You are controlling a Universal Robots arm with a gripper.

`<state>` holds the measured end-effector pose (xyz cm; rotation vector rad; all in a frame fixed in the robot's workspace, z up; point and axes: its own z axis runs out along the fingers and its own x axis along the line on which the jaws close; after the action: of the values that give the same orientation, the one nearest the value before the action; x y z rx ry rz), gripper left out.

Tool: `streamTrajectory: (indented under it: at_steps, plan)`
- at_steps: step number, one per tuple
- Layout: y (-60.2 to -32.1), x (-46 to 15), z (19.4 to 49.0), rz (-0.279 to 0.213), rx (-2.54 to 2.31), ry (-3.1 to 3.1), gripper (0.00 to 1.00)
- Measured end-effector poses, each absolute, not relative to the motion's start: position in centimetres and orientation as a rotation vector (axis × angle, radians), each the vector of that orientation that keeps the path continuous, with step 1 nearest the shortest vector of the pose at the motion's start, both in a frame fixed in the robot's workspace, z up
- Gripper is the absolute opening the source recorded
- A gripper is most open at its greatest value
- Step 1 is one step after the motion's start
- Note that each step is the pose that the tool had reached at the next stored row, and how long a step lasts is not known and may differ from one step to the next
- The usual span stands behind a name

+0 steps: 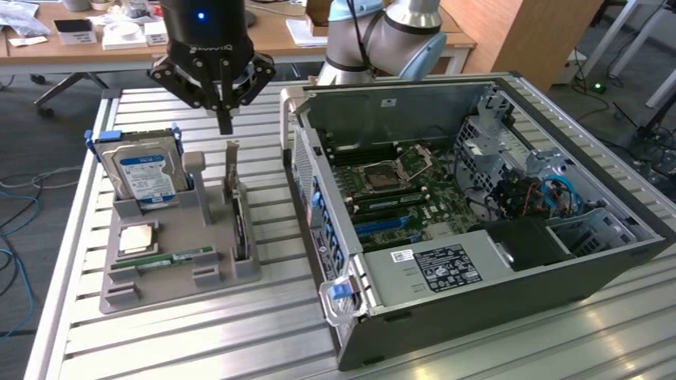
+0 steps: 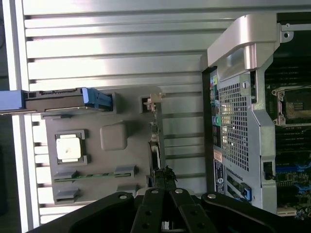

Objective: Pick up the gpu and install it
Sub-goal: 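Reach for the gpu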

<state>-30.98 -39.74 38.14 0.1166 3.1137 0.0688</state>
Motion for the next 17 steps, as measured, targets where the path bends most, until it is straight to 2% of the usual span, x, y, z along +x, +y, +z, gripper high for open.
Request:
streamTrajectory:
  at_steps: [17]
  plan:
    - [-40.66, -31.57, 38.14, 0.069, 0.117, 3.114, 0.1]
